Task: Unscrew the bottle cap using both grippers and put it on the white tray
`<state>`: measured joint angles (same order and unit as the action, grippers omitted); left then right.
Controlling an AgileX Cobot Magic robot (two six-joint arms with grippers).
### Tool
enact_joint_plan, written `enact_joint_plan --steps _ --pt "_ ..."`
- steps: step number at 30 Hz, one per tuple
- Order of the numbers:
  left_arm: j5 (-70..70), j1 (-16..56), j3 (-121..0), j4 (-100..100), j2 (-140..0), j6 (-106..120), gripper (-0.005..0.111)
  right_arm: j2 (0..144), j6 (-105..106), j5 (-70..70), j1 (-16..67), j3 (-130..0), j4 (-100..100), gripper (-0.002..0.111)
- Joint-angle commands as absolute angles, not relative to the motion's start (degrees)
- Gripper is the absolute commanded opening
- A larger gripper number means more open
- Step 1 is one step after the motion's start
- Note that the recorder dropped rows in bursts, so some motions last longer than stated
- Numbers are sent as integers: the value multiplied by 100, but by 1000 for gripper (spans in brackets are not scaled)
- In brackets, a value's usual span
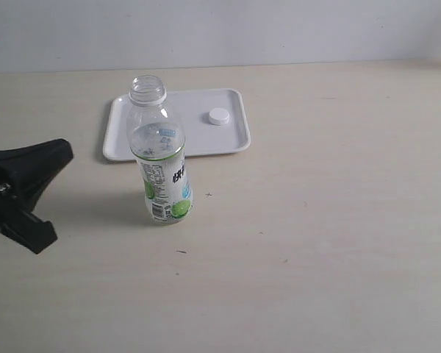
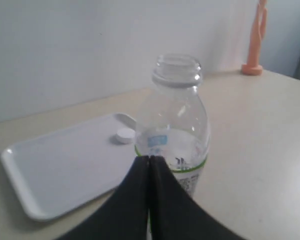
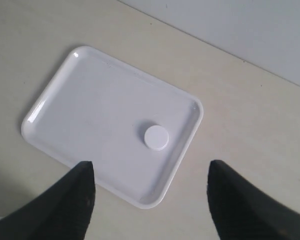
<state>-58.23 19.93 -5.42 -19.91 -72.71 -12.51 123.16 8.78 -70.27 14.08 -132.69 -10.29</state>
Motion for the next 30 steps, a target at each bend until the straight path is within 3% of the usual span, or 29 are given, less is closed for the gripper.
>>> enact_joint_plan --steps 1,23,30 --pt "-5588 1994 -141 -1480 -6400 -1307 0 12271 877 -6996 1401 -13243 -1049 62" --pt "-1893 1994 0 -1038 -2490 -1248 0 12271 876 -6996 1401 -13243 -1049 62" --pt "-1623 1799 0 -1038 -1426 -1248 0 12271 876 -6996 1401 -13243 -1049 62"
